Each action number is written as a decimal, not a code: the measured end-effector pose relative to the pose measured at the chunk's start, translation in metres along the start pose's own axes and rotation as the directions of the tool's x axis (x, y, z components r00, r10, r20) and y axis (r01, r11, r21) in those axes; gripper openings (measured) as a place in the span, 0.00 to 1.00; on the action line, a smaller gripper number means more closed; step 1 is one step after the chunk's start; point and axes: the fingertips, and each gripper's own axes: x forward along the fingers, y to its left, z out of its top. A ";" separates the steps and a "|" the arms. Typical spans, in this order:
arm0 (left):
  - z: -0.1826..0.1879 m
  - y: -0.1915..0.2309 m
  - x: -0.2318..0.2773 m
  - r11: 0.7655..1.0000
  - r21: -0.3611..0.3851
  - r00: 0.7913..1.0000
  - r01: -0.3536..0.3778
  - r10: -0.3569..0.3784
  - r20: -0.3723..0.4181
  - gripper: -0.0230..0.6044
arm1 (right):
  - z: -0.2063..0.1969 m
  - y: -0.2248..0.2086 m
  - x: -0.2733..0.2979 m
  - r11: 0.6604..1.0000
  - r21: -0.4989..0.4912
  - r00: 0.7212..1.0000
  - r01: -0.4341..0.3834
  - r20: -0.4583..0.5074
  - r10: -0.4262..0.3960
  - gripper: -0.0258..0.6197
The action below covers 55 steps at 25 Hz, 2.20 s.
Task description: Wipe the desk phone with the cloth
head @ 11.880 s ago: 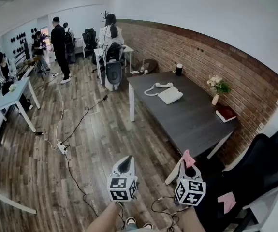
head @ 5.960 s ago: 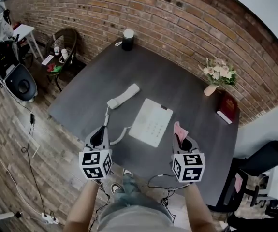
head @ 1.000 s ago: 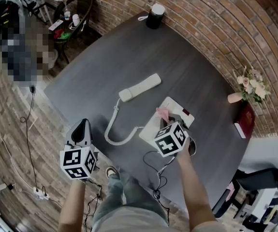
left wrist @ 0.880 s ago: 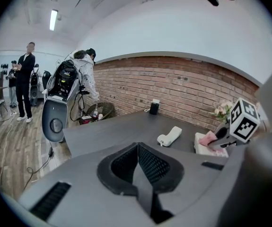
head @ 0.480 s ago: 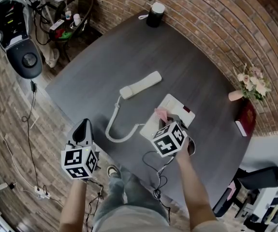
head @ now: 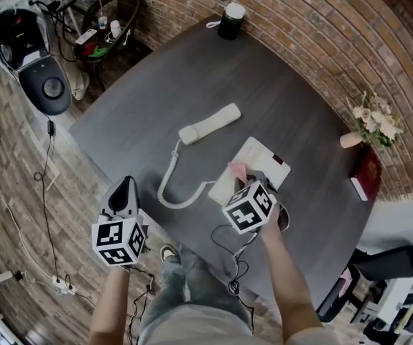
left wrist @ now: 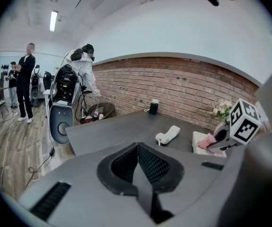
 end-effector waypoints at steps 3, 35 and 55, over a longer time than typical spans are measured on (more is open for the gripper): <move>0.000 0.000 -0.002 1.000 0.002 1.000 -0.003 0.003 -0.001 0.04 | -0.001 0.003 -0.001 1.000 -0.004 1.000 -0.006 -0.001 0.006 0.07; -0.016 0.017 -0.031 1.000 -0.010 1.000 -0.027 0.027 -0.009 0.04 | -0.004 0.047 -0.005 0.998 -0.026 0.998 -0.056 -0.007 0.056 0.07; -0.025 0.025 -0.048 0.999 -0.011 0.999 -0.031 0.031 -0.013 0.04 | -0.011 0.082 -0.008 0.995 -0.026 0.995 -0.099 -0.010 0.098 0.07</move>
